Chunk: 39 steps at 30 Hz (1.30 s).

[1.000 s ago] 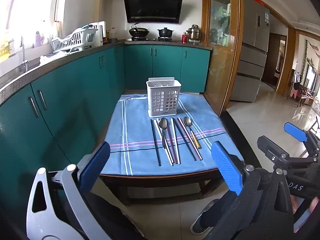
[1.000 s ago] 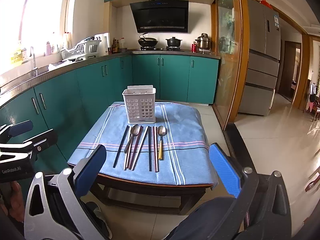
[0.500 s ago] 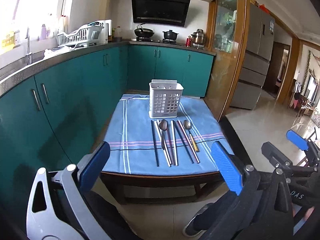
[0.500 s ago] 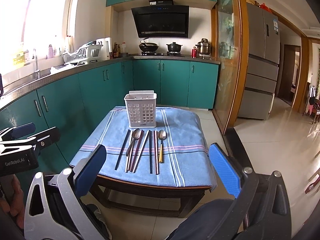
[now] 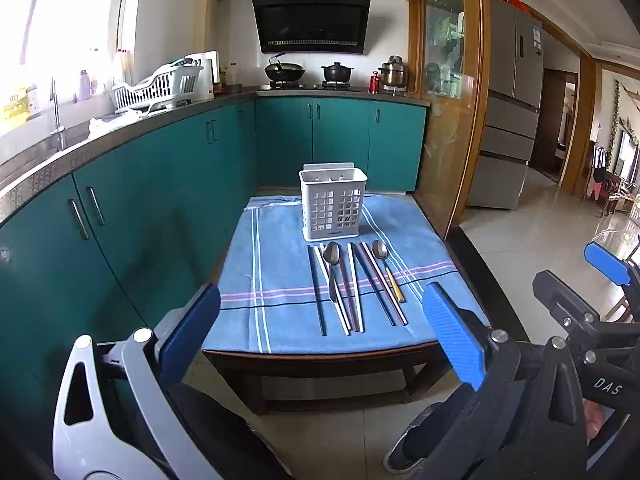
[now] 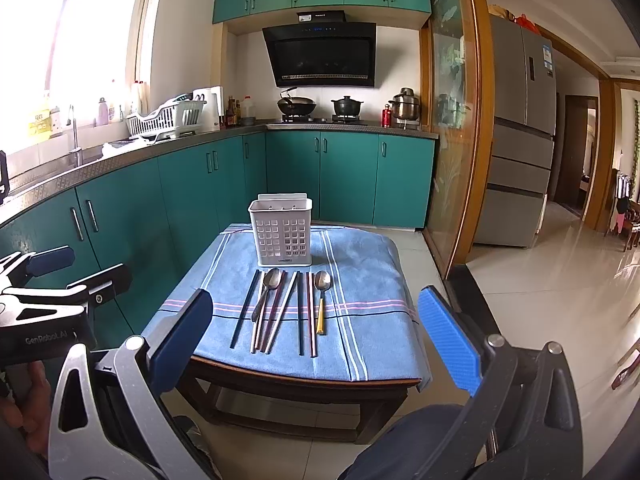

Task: Organize utensils

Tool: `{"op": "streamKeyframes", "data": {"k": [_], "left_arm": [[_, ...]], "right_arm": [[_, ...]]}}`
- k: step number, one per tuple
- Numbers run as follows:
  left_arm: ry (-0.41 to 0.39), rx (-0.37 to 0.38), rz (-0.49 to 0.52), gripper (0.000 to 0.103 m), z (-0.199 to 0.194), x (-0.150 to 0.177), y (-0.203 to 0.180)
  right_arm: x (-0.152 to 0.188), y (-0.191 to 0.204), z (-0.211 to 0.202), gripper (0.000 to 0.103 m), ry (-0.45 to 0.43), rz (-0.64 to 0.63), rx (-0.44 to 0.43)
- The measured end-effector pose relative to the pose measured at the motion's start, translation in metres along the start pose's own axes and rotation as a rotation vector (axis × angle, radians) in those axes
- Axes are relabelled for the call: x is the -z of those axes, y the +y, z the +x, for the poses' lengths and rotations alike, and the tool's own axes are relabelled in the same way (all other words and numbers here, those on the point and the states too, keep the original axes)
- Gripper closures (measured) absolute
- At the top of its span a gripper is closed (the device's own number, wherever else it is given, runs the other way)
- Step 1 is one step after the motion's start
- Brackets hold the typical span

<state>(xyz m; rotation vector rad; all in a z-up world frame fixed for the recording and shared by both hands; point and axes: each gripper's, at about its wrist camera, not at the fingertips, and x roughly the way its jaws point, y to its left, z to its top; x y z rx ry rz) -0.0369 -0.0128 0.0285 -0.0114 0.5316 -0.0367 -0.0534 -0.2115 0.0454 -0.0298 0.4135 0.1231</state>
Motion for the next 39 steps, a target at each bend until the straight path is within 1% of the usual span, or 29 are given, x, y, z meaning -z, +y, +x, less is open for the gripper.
{"op": "streamKeyframes", "data": {"k": [9, 20, 26, 30, 33, 35, 37, 39], "left_arm": [[0.017, -0.001, 0.004, 0.003, 0.009, 0.003, -0.001], [0.053, -0.003, 0.004, 0.003, 0.029, 0.005, -0.003], [0.056, 0.017, -0.001, 0.003, 0.041, 0.002, 0.0], [0.056, 0.055, -0.028, 0.003, 0.053, 0.004, 0.005], [0.077, 0.062, -0.042, 0.003, 0.067, 0.006, 0.01], [0.101, 0.043, -0.021, 0.003, 0.078, 0.008, 0.009], [0.127, -0.018, 0.018, 0.003, 0.09, 0.009, 0.005], [0.138, -0.034, 0.048, 0.003, 0.099, 0.01, 0.002]], "right_arm": [[0.008, -0.004, 0.007, 0.003, 0.014, 0.009, -0.011], [0.012, -0.012, 0.021, 0.003, 0.039, 0.018, -0.027], [0.015, -0.014, 0.034, 0.003, 0.048, 0.027, -0.037], [0.019, -0.02, 0.046, 0.003, 0.048, 0.057, -0.068], [0.024, -0.023, 0.055, 0.003, 0.046, 0.059, -0.073], [0.026, -0.023, 0.063, 0.003, 0.054, 0.044, -0.064], [0.028, -0.022, 0.071, 0.003, 0.061, 0.033, -0.052], [0.028, -0.022, 0.078, 0.003, 0.068, 0.034, -0.057]]}}
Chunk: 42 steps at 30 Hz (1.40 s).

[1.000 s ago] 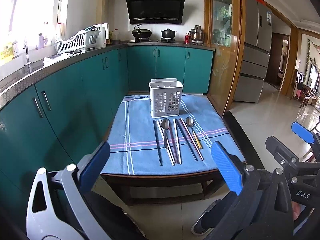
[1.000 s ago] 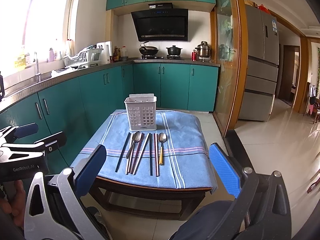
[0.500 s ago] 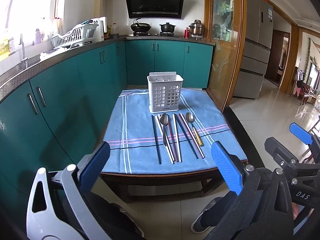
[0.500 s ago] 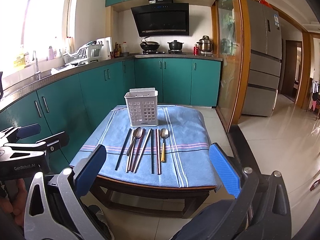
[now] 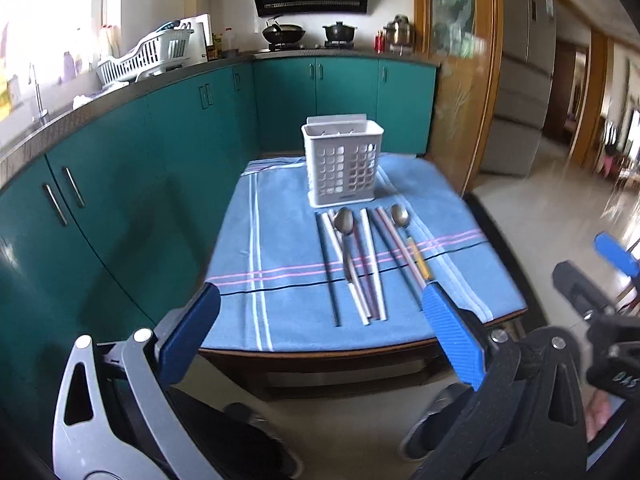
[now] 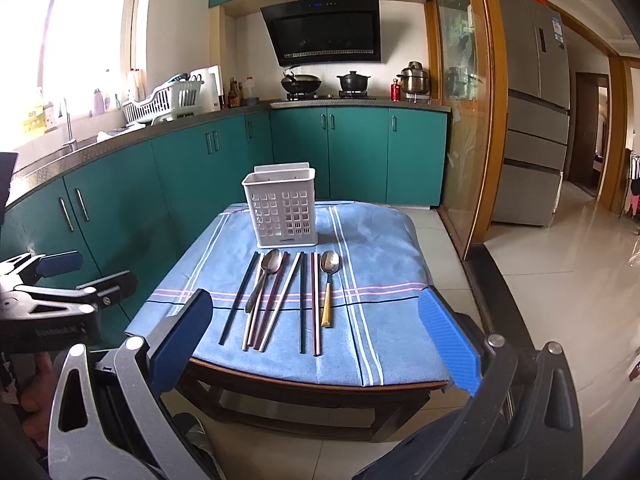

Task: Organize utensils

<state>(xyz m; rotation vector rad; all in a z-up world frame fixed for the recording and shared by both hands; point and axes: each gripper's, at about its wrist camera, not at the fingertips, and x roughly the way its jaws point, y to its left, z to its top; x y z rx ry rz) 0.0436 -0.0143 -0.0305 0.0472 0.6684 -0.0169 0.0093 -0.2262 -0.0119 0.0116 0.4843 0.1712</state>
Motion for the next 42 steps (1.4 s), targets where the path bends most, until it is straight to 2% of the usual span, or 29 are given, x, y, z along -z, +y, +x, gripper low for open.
{"op": "streamKeyframes", "data": {"k": [5, 8, 12, 16, 20, 24, 27, 31, 32, 34, 35, 36, 39, 41, 42], "left_arm": [[0.013, -0.003, 0.024, 0.003, 0.016, -0.002, -0.004], [-0.007, -0.006, 0.027, 0.003, 0.021, -0.004, -0.003], [-0.044, 0.048, 0.009, 0.003, 0.024, -0.011, 0.001], [-0.039, 0.072, 0.005, 0.003, 0.033, -0.022, 0.005], [-0.006, 0.058, 0.033, 0.003, 0.058, -0.033, 0.006], [-0.018, 0.039, 0.096, 0.003, 0.075, -0.052, 0.0], [-0.037, 0.047, 0.164, 0.003, 0.086, -0.076, -0.009], [-0.1, 0.089, 0.219, 0.003, 0.103, -0.115, -0.015], [-0.139, 0.104, 0.242, 0.003, 0.11, -0.126, -0.017], [-0.161, 0.18, 0.284, 0.003, 0.126, -0.136, -0.019], [-0.137, 0.242, 0.312, 0.003, 0.138, -0.143, -0.02], [-0.105, 0.25, 0.315, 0.003, 0.149, -0.147, -0.021], [-0.042, 0.176, 0.242, 0.003, 0.185, -0.149, -0.013], [-0.017, 0.208, 0.184, 0.003, 0.206, -0.131, -0.004], [-0.003, 0.227, 0.166, 0.003, 0.218, -0.122, -0.001]], "right_arm": [[-0.001, -0.007, 0.019, 0.003, 0.012, 0.009, 0.001], [-0.003, -0.012, 0.027, 0.003, -0.004, 0.006, 0.016], [-0.004, -0.018, 0.038, 0.003, -0.015, -0.013, 0.01], [-0.004, -0.03, 0.059, 0.003, 0.023, 0.009, -0.126], [-0.01, -0.047, 0.085, 0.003, 0.086, 0.066, -0.175], [-0.036, -0.05, 0.102, 0.003, 0.102, -0.058, -0.183], [-0.072, -0.052, 0.12, 0.003, 0.103, -0.183, -0.188], [-0.114, -0.055, 0.165, 0.003, 0.18, -0.261, -0.297], [-0.122, -0.057, 0.18, 0.003, 0.21, -0.266, -0.327], [-0.134, -0.063, 0.208, 0.003, 0.244, -0.264, -0.357], [-0.137, -0.067, 0.221, 0.003, 0.26, -0.254, -0.352], [-0.138, -0.073, 0.24, 0.003, 0.277, -0.24, -0.346], [-0.124, -0.09, 0.27, 0.005, 0.294, -0.159, -0.365], [-0.102, -0.096, 0.295, 0.009, 0.345, -0.107, -0.39], [-0.09, -0.096, 0.308, 0.014, 0.381, -0.11, -0.391]]}}
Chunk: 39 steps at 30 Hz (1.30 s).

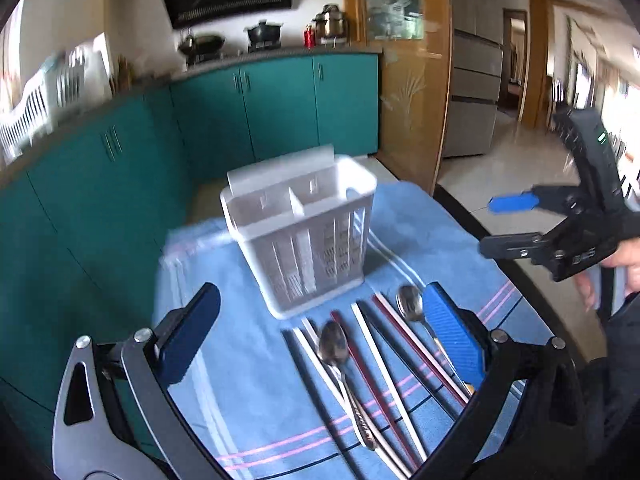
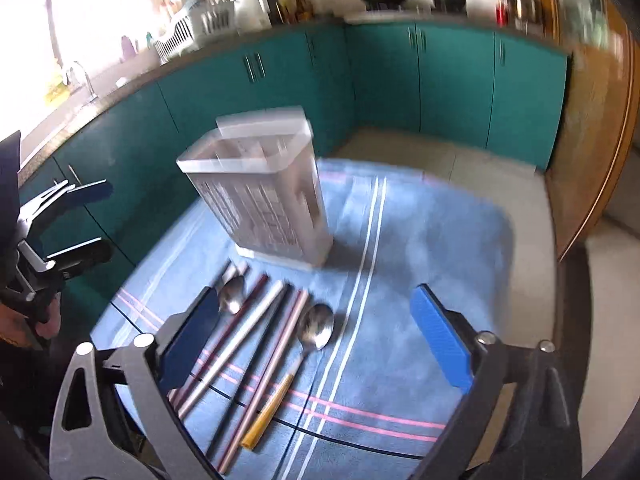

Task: Organize utensils

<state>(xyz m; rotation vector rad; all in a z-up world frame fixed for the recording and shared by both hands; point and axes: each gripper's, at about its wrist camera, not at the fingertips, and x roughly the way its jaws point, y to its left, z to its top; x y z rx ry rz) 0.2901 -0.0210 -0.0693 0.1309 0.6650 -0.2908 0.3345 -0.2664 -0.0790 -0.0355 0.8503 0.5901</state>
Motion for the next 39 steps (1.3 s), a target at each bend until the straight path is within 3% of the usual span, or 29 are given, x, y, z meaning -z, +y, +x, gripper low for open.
{"op": "streamKeyframes", "data": {"k": [3, 6, 7, 11, 15, 17, 19, 25, 29, 34, 37, 39], "left_arm": [[0.075, 0.023, -0.01, 0.003, 0.041, 0.025, 0.006], [0.118, -0.008, 0.004, 0.004, 0.07, 0.036, 0.007], [0.122, 0.006, -0.009, 0.004, 0.075, 0.039, 0.008], [0.156, 0.046, -0.022, 0.013, 0.094, 0.038, 0.012], [0.193, 0.072, -0.031, 0.023, 0.111, 0.038, 0.012], [0.232, 0.099, -0.035, 0.04, 0.121, 0.038, 0.013], [0.243, 0.105, -0.033, 0.045, 0.127, 0.04, 0.008], [0.262, 0.118, -0.048, 0.047, 0.141, 0.043, 0.009], [0.276, 0.128, -0.066, 0.056, 0.15, 0.044, 0.013], [0.28, 0.136, -0.081, 0.067, 0.157, 0.045, 0.016], [0.285, 0.151, -0.101, 0.078, 0.157, 0.045, 0.021], [0.283, 0.15, -0.097, 0.08, 0.155, 0.044, 0.023]], "right_arm": [[0.012, -0.008, 0.04, 0.032, 0.091, -0.003, -0.017], [0.019, -0.014, 0.066, 0.039, 0.144, 0.063, -0.02], [0.02, -0.01, 0.071, 0.045, 0.16, 0.058, -0.02], [0.019, 0.007, 0.088, 0.05, 0.2, 0.011, -0.018], [0.018, 0.0, 0.101, 0.06, 0.207, 0.029, -0.028], [0.019, -0.007, 0.104, 0.062, 0.217, 0.041, -0.043], [0.019, -0.012, 0.109, 0.063, 0.206, 0.055, -0.051], [0.019, -0.022, 0.119, 0.068, 0.194, 0.08, -0.094], [0.018, -0.028, 0.121, 0.074, 0.198, 0.114, -0.137], [0.017, -0.03, 0.117, 0.094, 0.187, 0.122, -0.159], [0.017, -0.031, 0.111, 0.097, 0.181, 0.117, -0.162], [0.014, -0.029, 0.108, 0.099, 0.175, 0.115, -0.168]]}}
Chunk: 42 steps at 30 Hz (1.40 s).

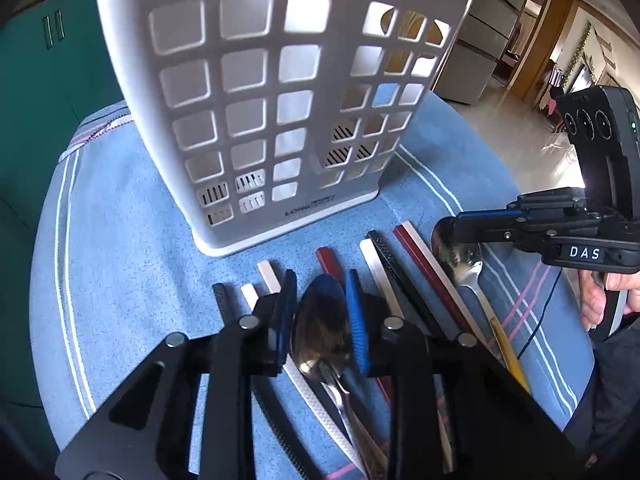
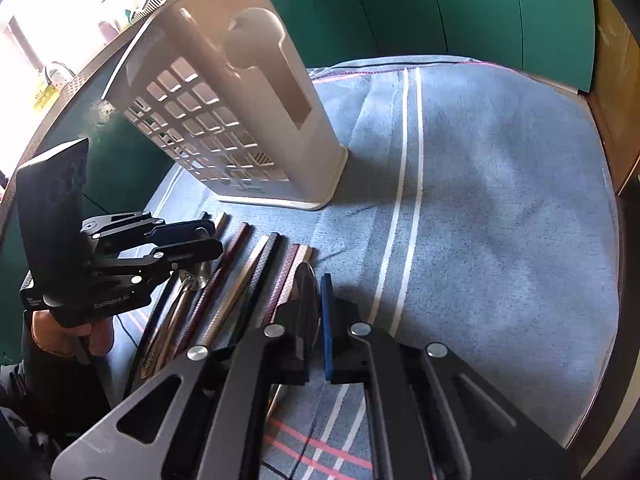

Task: Organize utensils

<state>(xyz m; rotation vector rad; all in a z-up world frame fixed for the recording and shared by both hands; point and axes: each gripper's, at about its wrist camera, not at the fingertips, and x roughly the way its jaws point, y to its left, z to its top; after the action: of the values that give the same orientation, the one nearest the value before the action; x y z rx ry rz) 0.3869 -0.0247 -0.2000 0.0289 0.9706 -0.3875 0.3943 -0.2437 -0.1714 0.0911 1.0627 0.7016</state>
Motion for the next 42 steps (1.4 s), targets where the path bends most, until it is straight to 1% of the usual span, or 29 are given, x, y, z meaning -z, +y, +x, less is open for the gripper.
{"op": "streamKeyframes", "data": {"k": [1, 4, 5, 11, 15, 20, 23, 24, 26, 28, 30, 32, 33, 34, 36, 37, 40, 42], "left_arm": [[0.001, 0.003, 0.001, 0.082, -0.001, 0.0, 0.0], [-0.011, 0.007, 0.0, 0.093, -0.006, 0.001, 0.0], [-0.014, 0.013, -0.001, 0.095, -0.008, 0.001, -0.002], [0.0, 0.03, -0.01, 0.095, -0.018, 0.006, 0.002], [0.004, 0.041, -0.004, 0.097, -0.02, 0.008, 0.0], [-0.007, 0.052, 0.009, 0.098, -0.022, 0.009, -0.004], [-0.019, 0.059, 0.005, 0.099, -0.025, 0.007, -0.005], [-0.024, 0.062, 0.007, 0.1, -0.028, 0.006, -0.006], [-0.044, 0.073, 0.009, 0.101, -0.036, 0.004, -0.008], [-0.054, 0.081, 0.016, 0.101, -0.042, 0.002, -0.008], [-0.059, 0.081, 0.023, 0.101, -0.046, 0.001, -0.01], [-0.059, 0.074, 0.027, 0.101, -0.045, 0.0, -0.011], [-0.058, 0.073, 0.025, 0.101, -0.044, 0.0, -0.011], [-0.057, 0.074, 0.023, 0.101, -0.045, 0.0, -0.011], [-0.066, 0.072, 0.021, 0.101, -0.047, 0.0, -0.01], [-0.071, 0.075, 0.022, 0.101, -0.049, 0.0, -0.01], [-0.094, 0.078, 0.022, 0.101, -0.058, 0.0, -0.008], [-0.111, 0.079, 0.023, 0.101, -0.065, -0.001, -0.008]], "right_arm": [[0.0, 0.0, -0.002, 0.099, -0.001, -0.001, -0.001], [0.001, 0.002, -0.008, 0.099, 0.0, -0.007, -0.001], [0.001, 0.003, -0.008, 0.099, 0.005, -0.012, 0.0], [0.002, 0.003, 0.006, 0.1, 0.02, 0.008, 0.013], [0.001, -0.001, 0.011, 0.098, 0.031, 0.028, -0.011], [-0.001, -0.007, 0.021, 0.092, 0.045, 0.061, -0.05], [-0.001, -0.01, 0.025, 0.091, 0.053, 0.072, -0.086], [-0.002, -0.011, 0.026, 0.088, 0.054, 0.075, -0.1], [-0.003, -0.013, 0.027, 0.08, 0.051, 0.081, -0.137], [-0.004, -0.017, 0.029, 0.064, 0.044, 0.088, -0.185], [-0.006, -0.019, 0.031, 0.061, 0.041, 0.077, -0.215], [-0.008, -0.021, 0.028, 0.062, 0.035, 0.076, -0.226], [-0.01, -0.021, 0.03, 0.067, 0.038, 0.077, -0.228], [-0.011, -0.022, 0.031, 0.078, 0.047, 0.079, -0.217], [-0.011, -0.023, 0.033, 0.09, 0.069, 0.078, -0.203], [-0.011, -0.021, 0.032, 0.094, 0.07, 0.072, -0.198], [-0.01, -0.015, 0.025, 0.098, 0.05, 0.049, -0.181], [-0.009, -0.009, 0.019, 0.098, 0.036, 0.034, -0.156]]}}
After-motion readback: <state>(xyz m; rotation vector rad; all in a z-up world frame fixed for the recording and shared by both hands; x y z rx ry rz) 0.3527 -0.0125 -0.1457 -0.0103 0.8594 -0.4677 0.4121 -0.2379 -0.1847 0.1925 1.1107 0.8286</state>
